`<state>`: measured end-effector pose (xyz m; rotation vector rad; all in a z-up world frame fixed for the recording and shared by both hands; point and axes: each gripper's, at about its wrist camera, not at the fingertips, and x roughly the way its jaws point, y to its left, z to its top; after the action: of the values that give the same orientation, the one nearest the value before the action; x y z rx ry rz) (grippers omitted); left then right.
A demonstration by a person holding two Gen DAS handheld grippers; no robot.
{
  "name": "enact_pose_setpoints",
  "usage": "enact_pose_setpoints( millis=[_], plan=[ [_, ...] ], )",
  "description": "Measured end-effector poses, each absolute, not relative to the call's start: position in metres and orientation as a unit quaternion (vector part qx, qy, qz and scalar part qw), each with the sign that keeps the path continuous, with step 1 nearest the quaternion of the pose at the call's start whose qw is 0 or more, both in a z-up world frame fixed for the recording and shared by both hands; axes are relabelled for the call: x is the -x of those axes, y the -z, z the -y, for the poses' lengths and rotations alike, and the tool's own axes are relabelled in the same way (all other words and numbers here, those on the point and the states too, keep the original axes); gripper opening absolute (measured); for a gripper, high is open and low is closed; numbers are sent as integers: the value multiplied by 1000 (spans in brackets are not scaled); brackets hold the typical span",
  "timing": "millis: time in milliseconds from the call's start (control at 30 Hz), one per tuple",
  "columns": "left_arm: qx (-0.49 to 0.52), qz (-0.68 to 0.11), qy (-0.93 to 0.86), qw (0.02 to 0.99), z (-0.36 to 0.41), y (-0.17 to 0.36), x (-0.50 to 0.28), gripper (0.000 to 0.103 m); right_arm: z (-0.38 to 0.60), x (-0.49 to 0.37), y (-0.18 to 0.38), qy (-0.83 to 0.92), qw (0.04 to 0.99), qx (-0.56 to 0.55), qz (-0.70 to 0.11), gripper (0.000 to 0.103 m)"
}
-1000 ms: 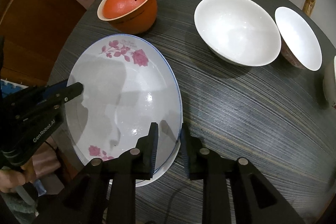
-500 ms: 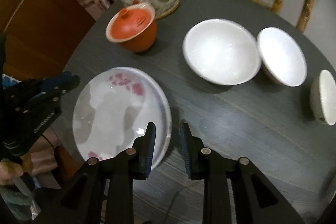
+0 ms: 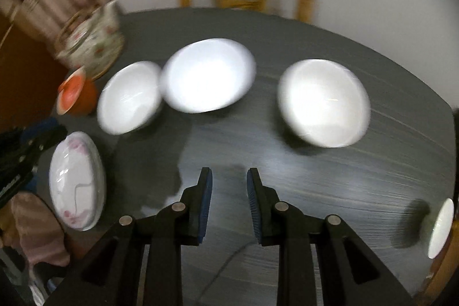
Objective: Organize plates and bowls
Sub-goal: 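Move the left gripper to a plain white bowl and close on its rim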
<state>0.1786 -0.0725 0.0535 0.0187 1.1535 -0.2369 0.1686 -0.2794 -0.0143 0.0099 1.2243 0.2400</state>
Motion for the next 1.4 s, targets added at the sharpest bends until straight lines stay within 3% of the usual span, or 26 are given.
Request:
enact_pose_setpoints(
  millis=[233,500,1200,1367,1400],
  plan=[
    [23,-568,160,807,160,-43,-224,25,364,-200,19,-62,810,-25,-582,24],
    [63,-596,172,782,214,-12,-261,25,397,-242,37,-59,806,-37,-588,24],
    [61,-619,149,769,256,38,-295,25,402,-281,71,-68,797,-53,-598,23],
    [37,-614,145,775,262,41,-296,24,402,-282,76,-66,795,-57,-600,12],
    [35,-613,142,776,263,41,-296,20,402,-281,77,-68,794,-57,-601,10]
  ],
)
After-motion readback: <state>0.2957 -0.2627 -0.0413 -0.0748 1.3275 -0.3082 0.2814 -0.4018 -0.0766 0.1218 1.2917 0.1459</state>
